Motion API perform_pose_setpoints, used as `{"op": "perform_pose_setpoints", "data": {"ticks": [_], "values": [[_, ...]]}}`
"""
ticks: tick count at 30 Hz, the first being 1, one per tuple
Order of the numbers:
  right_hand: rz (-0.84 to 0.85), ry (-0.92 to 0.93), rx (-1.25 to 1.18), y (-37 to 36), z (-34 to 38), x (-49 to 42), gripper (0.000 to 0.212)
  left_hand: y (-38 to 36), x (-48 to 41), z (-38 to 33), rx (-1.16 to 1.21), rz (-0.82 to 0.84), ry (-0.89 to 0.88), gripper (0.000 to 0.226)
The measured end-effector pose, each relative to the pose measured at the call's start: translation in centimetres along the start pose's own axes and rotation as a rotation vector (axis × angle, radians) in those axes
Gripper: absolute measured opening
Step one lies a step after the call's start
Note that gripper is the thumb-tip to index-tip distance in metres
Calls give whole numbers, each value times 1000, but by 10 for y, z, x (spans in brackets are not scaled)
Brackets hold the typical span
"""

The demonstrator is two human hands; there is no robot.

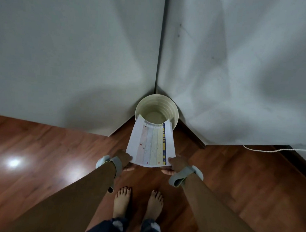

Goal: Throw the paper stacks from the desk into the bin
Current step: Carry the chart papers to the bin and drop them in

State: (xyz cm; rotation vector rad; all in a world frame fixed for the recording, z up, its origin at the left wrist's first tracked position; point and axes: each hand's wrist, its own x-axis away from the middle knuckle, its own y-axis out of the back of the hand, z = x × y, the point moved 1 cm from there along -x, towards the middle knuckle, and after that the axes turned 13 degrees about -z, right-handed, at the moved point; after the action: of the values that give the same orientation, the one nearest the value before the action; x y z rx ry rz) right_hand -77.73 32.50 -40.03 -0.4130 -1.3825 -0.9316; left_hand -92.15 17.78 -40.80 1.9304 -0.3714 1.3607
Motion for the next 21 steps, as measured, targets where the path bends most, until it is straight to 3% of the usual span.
{"op": "perform_pose_setpoints", "data": {"ticks": [4, 8, 16, 21], "values": [[13, 37, -61, 11, 4, 9, 33, 8, 17, -8, 34, 2, -76, 20], [-27, 94, -85, 18, 21, 44, 33, 18, 57, -27, 71, 22, -110, 17], [-38, 154, -54, 42, 50, 118, 27, 41, 154, -60, 44, 41, -193, 25], [-63, 197, -18, 67, 44, 174, 25, 57, 219, -58, 51, -34, -263, 40]]}}
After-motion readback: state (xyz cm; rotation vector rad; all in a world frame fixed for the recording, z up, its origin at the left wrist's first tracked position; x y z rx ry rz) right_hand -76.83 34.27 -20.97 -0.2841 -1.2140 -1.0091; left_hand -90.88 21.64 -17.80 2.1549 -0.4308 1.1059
